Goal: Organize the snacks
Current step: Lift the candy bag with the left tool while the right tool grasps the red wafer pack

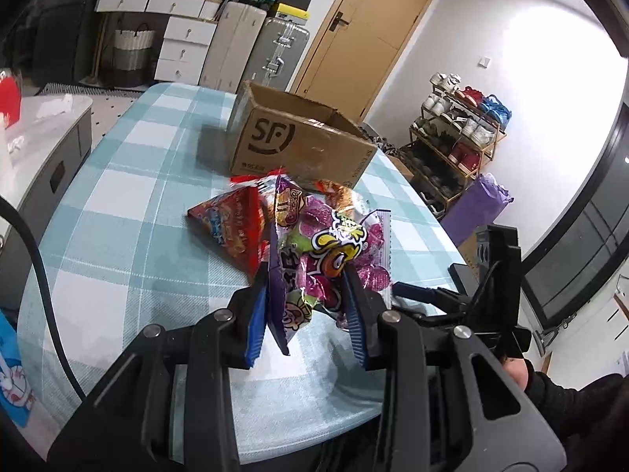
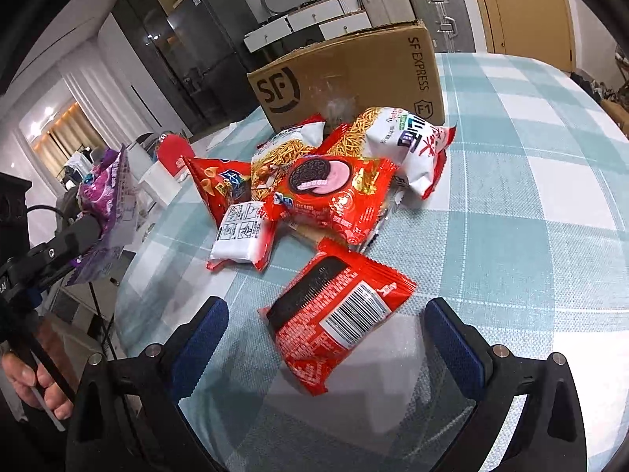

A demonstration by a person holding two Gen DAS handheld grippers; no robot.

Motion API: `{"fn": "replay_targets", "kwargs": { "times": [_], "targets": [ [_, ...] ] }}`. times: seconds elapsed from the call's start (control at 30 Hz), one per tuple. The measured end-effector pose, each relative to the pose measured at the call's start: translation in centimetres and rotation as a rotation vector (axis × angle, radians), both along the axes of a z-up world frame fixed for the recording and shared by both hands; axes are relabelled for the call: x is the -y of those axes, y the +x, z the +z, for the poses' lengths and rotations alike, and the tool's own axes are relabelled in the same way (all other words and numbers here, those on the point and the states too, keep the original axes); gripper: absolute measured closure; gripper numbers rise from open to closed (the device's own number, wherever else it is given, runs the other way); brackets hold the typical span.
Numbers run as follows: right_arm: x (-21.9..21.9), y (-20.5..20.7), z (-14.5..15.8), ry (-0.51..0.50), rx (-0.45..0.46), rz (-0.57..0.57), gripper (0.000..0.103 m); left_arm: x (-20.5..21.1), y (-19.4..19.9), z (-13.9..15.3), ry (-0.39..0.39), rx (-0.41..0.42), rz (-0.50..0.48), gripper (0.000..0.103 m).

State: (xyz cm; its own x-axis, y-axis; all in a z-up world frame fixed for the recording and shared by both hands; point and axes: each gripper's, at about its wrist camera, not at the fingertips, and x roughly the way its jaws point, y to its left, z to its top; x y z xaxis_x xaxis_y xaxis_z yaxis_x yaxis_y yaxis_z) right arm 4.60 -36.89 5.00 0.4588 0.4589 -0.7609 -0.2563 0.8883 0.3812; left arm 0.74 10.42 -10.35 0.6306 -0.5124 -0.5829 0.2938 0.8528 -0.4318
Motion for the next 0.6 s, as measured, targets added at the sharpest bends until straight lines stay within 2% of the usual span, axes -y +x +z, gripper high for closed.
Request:
{"fn": "replay_targets", "kwargs": {
  "times": [0.27,0.43,0.57,0.6],
  "targets": [
    [-1.7,0.4,-0.3,-0.113,0.018,-0.012,0.002,-1.0,1.0,-1.4,-0.038,-0.019,0.007,0.071],
    [-2.9,0.3,-0.4,-0.193,0.055,0.008,0.022,-1.0,0.9,-1.9,-0.031,-0.029,-0.014,0.071],
    [-2.7,0.2,-0.4,-0.211,0.066,0.005,0.035,-0.8,0.5,-2.1,-0.041,-0.034,-0.027,0.071],
    [-2.5,0.2,-0.3,-0.2,0.066,0.004,0.048,-0.8,0.5,-2.2,-0.039,-0.038,-0.029,0.071]
  ]
}}
